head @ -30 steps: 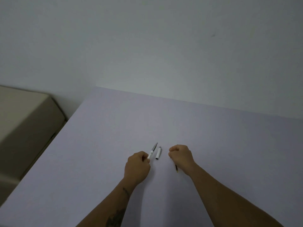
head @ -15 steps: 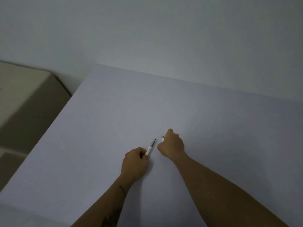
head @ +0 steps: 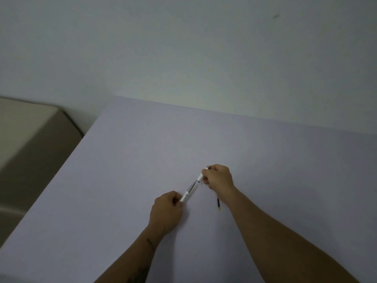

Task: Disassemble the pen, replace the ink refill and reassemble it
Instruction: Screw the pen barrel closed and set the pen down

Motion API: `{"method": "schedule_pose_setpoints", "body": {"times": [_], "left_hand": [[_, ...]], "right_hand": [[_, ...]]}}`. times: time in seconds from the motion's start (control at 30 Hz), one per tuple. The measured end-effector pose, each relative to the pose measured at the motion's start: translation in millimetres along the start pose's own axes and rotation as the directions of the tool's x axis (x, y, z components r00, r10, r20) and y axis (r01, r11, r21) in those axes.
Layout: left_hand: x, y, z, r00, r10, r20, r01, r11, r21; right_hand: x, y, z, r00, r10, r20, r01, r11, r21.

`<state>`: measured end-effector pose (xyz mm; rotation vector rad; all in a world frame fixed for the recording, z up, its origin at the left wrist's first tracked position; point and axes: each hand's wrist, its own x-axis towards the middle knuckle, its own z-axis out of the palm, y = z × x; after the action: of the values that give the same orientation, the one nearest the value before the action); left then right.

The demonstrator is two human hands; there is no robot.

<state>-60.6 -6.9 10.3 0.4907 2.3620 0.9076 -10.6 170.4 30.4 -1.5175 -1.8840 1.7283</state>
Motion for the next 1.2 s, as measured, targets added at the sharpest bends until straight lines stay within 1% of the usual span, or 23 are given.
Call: {"method": "schedule_pose_setpoints", "body": {"times": [0.2,0.43,0.5,0.6,0.7,0.83,0.93,1.0,1.03,1.13,1.2], "left_hand": [[-6.6,1.4,-1.2,0.999,0.037,0.003,-0.037,0.999,0.006],[-11.7,-1.8,-3.3,0.998,0.059,0.005,-0.059,0.998,-0.003],[-11.2,-2.1,-3.1,0.998,0.065,0.006,-0.065,0.998,-0.016],[-9.3,0.8,-1.1,0.997,0.083,0.000,-0.083,0.996,-0.032],[-7.7,2.2,0.8,0.996,0.084,-0.041,-0.086,0.996,-0.032],[-9.3,-2.3,3.5,0.994,0.055,-0.090,-0.060,0.997,-0.047],[-9.4,0.6,5.5,0.995,0.069,-0.079,-0.076,0.993,-0.090],[-5.0,5.4,4.9,0.992,0.108,-0.063,-0.115,0.987,-0.113],[-2.3,7.8,4.4,0.990,0.130,-0.051,-0.135,0.984,-0.119],[2.0,8.3,4.1,0.981,0.191,-0.019,-0.191,0.971,-0.143],[1.8,1.5,4.9,0.972,0.234,-0.027,-0.236,0.969,-0.075]], "right_hand": [[-14.8,1.3,-3.2,1.000,0.003,0.017,-0.004,0.998,0.070],[-22.6,3.5,-3.5,1.000,0.005,0.021,-0.007,0.996,0.093],[-24.0,4.2,-3.3,0.998,0.020,0.053,-0.026,0.995,0.099],[-28.8,7.0,1.3,0.992,0.035,0.123,-0.043,0.997,0.065],[-33.5,12.0,7.3,0.992,0.014,0.128,-0.023,0.997,0.074],[-34.9,9.4,7.4,0.991,-0.012,0.134,0.007,0.999,0.032],[-34.6,6.2,7.4,0.983,0.038,0.182,-0.057,0.993,0.103],[-36.8,6.2,9.0,0.968,0.069,0.242,-0.099,0.988,0.117],[-37.6,7.3,10.3,0.966,0.070,0.247,-0.102,0.988,0.118],[-39.9,9.6,11.3,0.984,0.060,0.169,-0.083,0.988,0.132],[-40.7,11.7,8.6,0.994,0.047,0.097,-0.056,0.994,0.097]]}}
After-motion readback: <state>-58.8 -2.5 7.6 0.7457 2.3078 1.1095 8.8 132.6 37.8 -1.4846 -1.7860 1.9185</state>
